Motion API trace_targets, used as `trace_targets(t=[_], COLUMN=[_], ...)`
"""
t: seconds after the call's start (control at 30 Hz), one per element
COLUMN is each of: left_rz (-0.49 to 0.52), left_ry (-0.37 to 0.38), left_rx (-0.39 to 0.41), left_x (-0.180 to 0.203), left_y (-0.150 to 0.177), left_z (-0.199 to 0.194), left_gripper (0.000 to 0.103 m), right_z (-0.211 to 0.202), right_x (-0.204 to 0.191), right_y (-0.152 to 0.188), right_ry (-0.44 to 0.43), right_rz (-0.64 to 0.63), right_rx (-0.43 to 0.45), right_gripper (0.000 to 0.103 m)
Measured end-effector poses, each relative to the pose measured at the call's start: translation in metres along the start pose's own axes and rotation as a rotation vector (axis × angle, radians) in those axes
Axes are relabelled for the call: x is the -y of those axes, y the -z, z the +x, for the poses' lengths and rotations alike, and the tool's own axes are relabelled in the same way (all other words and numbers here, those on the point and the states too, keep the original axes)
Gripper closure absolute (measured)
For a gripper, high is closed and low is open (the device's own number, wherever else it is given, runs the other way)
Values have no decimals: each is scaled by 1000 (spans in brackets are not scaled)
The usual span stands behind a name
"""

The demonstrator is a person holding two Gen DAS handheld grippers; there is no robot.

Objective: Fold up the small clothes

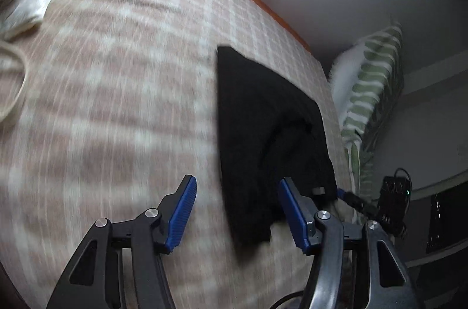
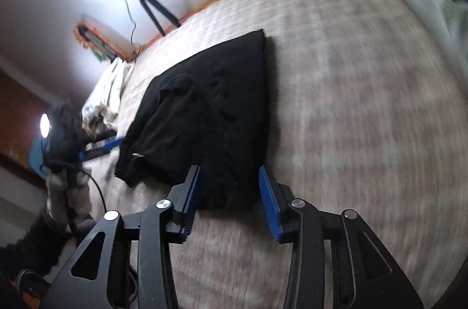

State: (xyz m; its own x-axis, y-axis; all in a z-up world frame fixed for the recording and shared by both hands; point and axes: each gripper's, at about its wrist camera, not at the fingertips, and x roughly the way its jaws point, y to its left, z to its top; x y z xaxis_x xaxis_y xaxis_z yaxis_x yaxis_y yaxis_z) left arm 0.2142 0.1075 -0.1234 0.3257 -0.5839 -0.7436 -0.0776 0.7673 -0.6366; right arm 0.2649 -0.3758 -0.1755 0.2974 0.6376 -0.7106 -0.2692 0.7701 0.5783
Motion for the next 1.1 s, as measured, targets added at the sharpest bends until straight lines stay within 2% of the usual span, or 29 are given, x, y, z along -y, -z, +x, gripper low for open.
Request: trace_targets(t=[0.07,0.2,0.33,0.5,0.53,0.57,0.63,0.67,0.73,0.9,0.97,1.1], left_rz=[-6,-60,-85,-96,-95,-96,-97,-96,-89,-102,-101,-116], left_ry=[20,68,90,103,102,103,105,105,111,140,127,55], left_rx=[-20,-68,-46,-51,-52,-51,-51,-48,-42,-28,-40,-71], left_x=[2,0,-2,-7,-8,-7,-4,-3,-1,-3,-6,-23], left_y=[14,33,36,35,34,33,33,33,30,25,26,35], left_z=[-2,8,8,11,12,13,13,13,7,-8,-5,7], left_gripper=[43,44,48,77,81,89,95,97,98,101,101,103], right_z=[-9,-7,7,16,19,21,25,28,26,-1,-11,-3], right_x=[12,25,21,16,15,13,12,14,15,13,14,25], right_y=[10,34,48,44,41,39,35,34,35,34,32,35], right_ry=[-33,-160,-214,-238,-237,-233,-228,-236,-238,-298,-308,-223], right_rz=[77,223,270,290,289,290,297,305,313,326,330,335], right_rx=[17,11,6,46,53,56,59,50,58,113,129,85], right_gripper=[54,54,54,57,58,59,88,96,100,101,101,101])
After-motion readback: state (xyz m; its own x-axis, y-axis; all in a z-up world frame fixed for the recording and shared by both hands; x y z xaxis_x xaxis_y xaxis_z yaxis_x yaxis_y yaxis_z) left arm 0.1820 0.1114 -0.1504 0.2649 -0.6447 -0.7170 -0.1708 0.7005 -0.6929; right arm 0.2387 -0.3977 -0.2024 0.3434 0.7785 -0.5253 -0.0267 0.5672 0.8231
